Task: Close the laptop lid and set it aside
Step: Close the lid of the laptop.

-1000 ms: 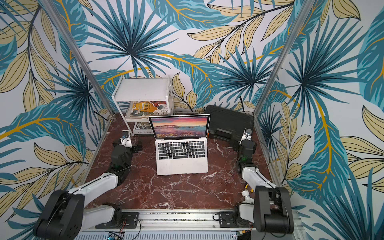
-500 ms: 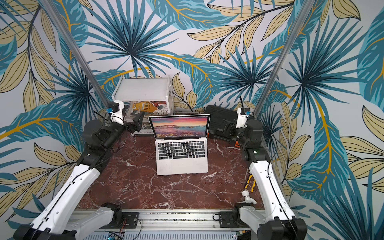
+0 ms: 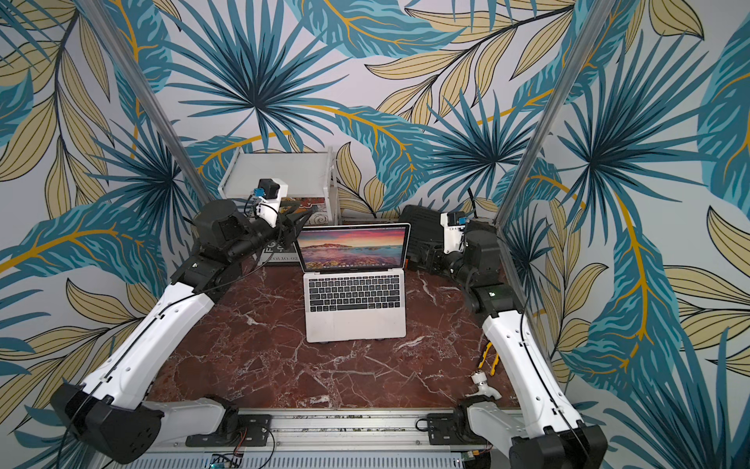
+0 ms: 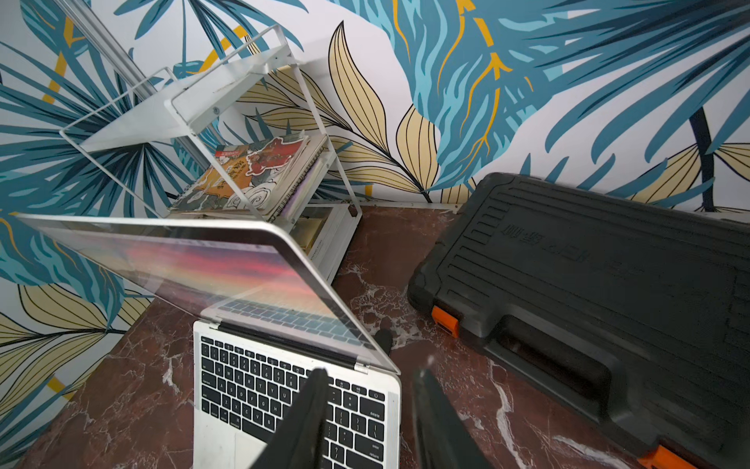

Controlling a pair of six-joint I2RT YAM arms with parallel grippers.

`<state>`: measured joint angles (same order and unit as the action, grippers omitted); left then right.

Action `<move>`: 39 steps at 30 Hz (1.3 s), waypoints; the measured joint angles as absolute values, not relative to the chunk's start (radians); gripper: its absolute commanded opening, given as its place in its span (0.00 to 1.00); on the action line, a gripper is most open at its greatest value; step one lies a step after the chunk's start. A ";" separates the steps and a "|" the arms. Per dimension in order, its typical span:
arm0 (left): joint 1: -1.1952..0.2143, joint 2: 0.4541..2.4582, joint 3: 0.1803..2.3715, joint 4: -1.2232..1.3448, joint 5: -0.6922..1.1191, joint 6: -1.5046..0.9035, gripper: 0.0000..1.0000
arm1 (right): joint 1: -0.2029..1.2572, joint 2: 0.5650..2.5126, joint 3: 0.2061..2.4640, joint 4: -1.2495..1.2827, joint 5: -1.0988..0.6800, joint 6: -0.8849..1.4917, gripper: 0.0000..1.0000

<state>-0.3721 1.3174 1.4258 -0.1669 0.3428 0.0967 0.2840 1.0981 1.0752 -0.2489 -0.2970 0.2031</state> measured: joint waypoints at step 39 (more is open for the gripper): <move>-0.515 1.684 1.834 -0.530 0.269 0.266 0.06 | 0.530 1.149 0.503 0.302 -0.182 0.372 0.00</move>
<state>-0.5148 1.6844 1.8339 -0.5304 0.2691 0.2657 0.5304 1.1492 0.5034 0.3023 -0.1822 0.3721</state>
